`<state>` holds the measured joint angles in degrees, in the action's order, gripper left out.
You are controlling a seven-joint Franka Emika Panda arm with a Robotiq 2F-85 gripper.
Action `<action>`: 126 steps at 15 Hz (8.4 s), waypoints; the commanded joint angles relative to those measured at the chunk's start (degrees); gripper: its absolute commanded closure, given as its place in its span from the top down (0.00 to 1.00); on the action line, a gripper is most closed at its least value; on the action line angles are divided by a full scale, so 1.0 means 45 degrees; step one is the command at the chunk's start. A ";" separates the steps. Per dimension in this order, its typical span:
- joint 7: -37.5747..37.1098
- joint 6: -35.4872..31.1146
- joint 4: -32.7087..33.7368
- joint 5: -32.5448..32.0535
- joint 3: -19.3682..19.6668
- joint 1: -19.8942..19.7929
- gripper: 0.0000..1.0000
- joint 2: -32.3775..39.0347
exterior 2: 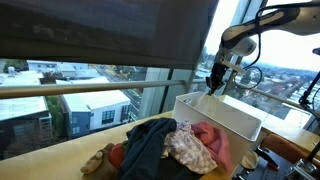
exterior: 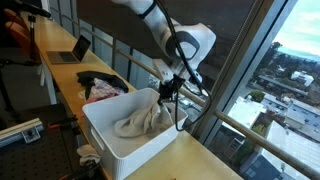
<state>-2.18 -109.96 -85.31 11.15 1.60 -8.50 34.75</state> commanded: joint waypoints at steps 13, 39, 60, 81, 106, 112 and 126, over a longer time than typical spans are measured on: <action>-0.2097 0.0666 -0.2755 -0.2004 -0.1733 0.3651 0.01 -0.7308; -0.4565 -0.0247 -0.4723 -0.3503 -0.2110 0.4684 0.80 -0.5204; -0.3437 -0.7963 -1.6212 -0.4527 -0.0592 0.0628 1.00 -1.1262; -0.1500 -0.7095 -1.6324 -0.4297 0.0377 0.0041 1.00 -1.0181; 0.1510 -0.8990 -1.6296 -0.2111 0.0382 0.1044 1.00 -0.8588; 0.1285 -0.8659 -1.6247 -0.2498 0.0454 0.0886 1.00 -0.9149; 0.1334 -0.7950 -1.6257 -0.3894 0.1034 0.0099 1.00 -0.9181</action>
<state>3.35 -147.27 -158.51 -5.13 5.28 -7.53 -5.70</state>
